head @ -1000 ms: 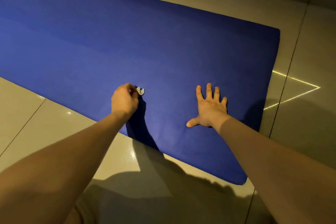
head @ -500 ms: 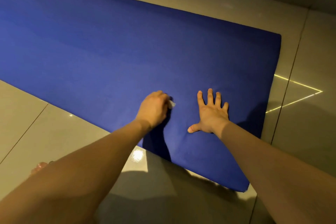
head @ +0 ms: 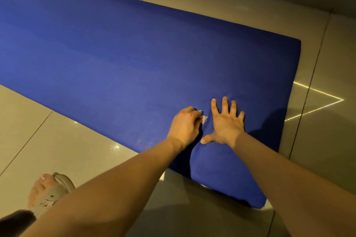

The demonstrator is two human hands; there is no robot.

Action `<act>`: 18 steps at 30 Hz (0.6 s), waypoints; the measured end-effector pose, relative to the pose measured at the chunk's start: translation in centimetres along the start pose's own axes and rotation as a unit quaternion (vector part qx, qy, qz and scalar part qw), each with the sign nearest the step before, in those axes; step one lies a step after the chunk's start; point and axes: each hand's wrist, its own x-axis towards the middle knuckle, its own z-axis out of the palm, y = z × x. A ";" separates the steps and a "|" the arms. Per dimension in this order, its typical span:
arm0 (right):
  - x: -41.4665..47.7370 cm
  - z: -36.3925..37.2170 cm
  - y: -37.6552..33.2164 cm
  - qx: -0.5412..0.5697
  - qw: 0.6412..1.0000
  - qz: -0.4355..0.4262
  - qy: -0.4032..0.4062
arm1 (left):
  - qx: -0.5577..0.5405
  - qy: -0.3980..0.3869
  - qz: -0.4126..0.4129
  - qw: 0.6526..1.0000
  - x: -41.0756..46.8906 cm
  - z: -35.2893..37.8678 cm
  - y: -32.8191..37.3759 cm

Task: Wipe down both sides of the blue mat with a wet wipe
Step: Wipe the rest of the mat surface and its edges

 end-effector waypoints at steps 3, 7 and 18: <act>-0.2 -0.2 -0.1 -0.017 1.000 0.003 0.009 | 0.052 -0.008 0.071 0.996 0.6 -1.1 -1.6; -0.2 -0.4 -0.4 -0.042 0.998 0.006 0.041 | 0.076 0.082 -0.084 0.990 2.5 -4.5 -6.8; 1.4 -0.4 0.3 0.008 1.000 -0.006 -0.019 | -0.028 0.084 -0.114 0.990 2.5 0.1 -1.0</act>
